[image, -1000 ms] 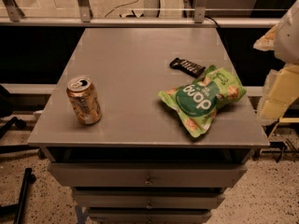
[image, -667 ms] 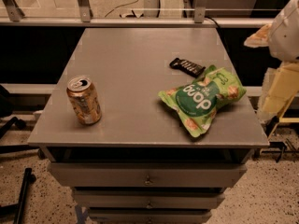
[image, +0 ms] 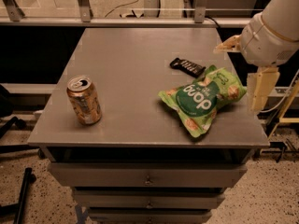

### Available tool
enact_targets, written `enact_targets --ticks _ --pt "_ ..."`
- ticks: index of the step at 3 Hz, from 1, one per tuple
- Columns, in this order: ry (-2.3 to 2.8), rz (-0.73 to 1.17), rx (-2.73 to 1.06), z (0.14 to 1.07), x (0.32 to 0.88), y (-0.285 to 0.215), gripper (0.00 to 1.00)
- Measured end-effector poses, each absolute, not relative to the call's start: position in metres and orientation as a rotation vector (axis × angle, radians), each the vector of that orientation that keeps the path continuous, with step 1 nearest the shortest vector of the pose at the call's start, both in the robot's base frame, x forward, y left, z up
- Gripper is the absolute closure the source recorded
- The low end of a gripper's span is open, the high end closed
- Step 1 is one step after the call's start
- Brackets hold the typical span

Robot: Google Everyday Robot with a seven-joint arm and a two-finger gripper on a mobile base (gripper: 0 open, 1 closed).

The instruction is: Move green rice chip bag near orange can

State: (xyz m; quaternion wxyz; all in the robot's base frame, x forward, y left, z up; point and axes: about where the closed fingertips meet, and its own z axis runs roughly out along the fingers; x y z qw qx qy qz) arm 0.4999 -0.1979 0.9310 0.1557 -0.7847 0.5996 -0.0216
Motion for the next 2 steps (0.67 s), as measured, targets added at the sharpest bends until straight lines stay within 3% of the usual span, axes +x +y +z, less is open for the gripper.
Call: enact_targets --ticks 2 --pt "1.481 -0.068 -2.505 0.887 0.509 -0.164 0.0"
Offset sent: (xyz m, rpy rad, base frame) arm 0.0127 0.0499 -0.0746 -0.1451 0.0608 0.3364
